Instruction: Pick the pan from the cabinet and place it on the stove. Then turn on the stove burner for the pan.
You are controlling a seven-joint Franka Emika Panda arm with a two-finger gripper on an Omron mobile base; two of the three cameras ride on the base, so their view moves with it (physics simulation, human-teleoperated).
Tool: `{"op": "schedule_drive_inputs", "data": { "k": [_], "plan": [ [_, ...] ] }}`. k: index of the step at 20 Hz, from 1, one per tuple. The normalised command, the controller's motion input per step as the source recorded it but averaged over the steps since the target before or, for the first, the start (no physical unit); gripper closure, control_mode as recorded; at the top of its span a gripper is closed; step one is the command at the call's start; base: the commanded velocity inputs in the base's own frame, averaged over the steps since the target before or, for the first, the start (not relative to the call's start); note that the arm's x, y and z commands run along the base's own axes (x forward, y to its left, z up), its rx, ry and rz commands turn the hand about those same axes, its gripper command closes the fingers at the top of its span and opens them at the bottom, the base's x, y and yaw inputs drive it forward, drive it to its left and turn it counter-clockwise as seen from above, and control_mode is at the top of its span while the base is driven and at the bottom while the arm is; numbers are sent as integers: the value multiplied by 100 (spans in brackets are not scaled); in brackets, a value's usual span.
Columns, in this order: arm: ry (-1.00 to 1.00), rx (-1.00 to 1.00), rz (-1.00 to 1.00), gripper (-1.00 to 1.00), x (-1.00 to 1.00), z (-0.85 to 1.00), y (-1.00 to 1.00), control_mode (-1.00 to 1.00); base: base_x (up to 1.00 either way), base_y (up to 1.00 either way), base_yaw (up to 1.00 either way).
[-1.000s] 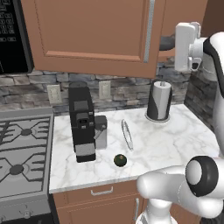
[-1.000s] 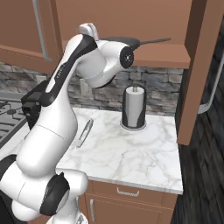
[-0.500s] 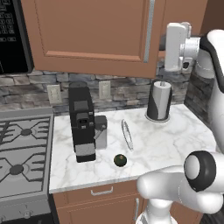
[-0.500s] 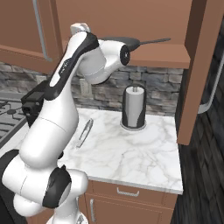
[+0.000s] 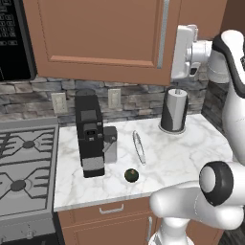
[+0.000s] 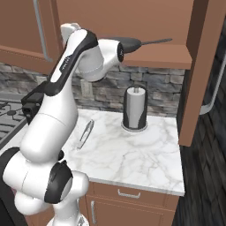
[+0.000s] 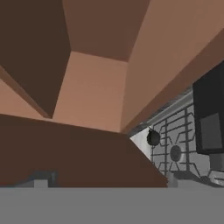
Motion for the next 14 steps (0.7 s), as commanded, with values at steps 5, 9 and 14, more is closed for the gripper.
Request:
{"op": "schedule_drive_inputs", "data": {
  "k": [5,9,14],
  "plan": [
    [-5,0,20,-100,-68,0,28,-100,0,0,0],
    [-8,0,21,-100,-89,0,30,-100,0,0,0],
    [-3,0,18,-100,-68,0,47,-100,0,0,0]
  ]
}}
